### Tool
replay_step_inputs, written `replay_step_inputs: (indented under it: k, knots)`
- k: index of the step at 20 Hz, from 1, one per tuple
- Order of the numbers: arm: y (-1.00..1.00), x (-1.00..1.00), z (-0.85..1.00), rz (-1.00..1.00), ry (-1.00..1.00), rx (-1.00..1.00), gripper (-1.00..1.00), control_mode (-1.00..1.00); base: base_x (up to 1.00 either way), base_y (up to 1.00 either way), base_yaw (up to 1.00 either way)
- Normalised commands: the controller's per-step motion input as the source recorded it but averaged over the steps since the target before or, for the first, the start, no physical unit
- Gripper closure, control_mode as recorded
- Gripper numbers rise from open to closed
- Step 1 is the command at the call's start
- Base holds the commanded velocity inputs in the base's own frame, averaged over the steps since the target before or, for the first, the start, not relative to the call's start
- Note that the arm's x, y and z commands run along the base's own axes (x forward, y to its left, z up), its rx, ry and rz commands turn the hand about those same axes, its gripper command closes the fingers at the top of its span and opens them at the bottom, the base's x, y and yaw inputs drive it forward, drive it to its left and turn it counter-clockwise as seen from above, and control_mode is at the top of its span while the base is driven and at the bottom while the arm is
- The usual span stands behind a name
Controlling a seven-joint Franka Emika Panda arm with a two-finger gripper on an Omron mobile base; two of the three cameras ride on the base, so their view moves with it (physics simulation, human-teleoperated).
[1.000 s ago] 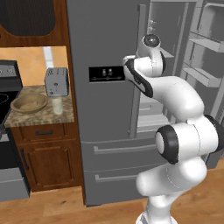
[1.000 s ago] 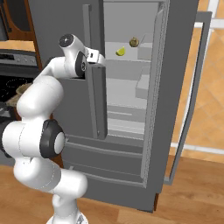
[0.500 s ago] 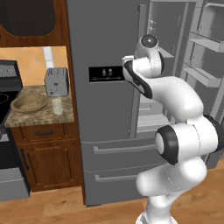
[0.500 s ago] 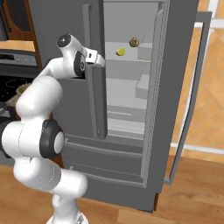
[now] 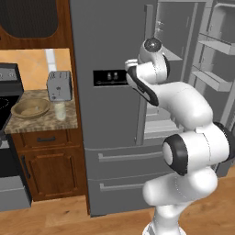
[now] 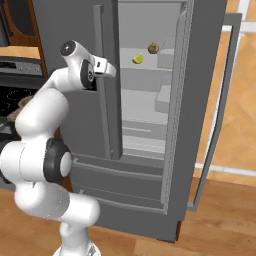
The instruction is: Grab a lemon wedge from the fridge and one ice cube from the ice bowl, and put them in the glass of lemonade.
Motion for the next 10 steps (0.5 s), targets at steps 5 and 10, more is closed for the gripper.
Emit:
replay_step_inputs:
  k: [5, 10]
  knots:
    - [0.80, -0.49, 0.06, 0.00, -0.07, 0.00, 1.00, -1.00, 0.00, 0.00, 0.00]
    - [0.85, -0.73, 0.37, 0.00, -0.01, 0.00, 1.00, -1.00, 0.00, 0.00, 0.00]
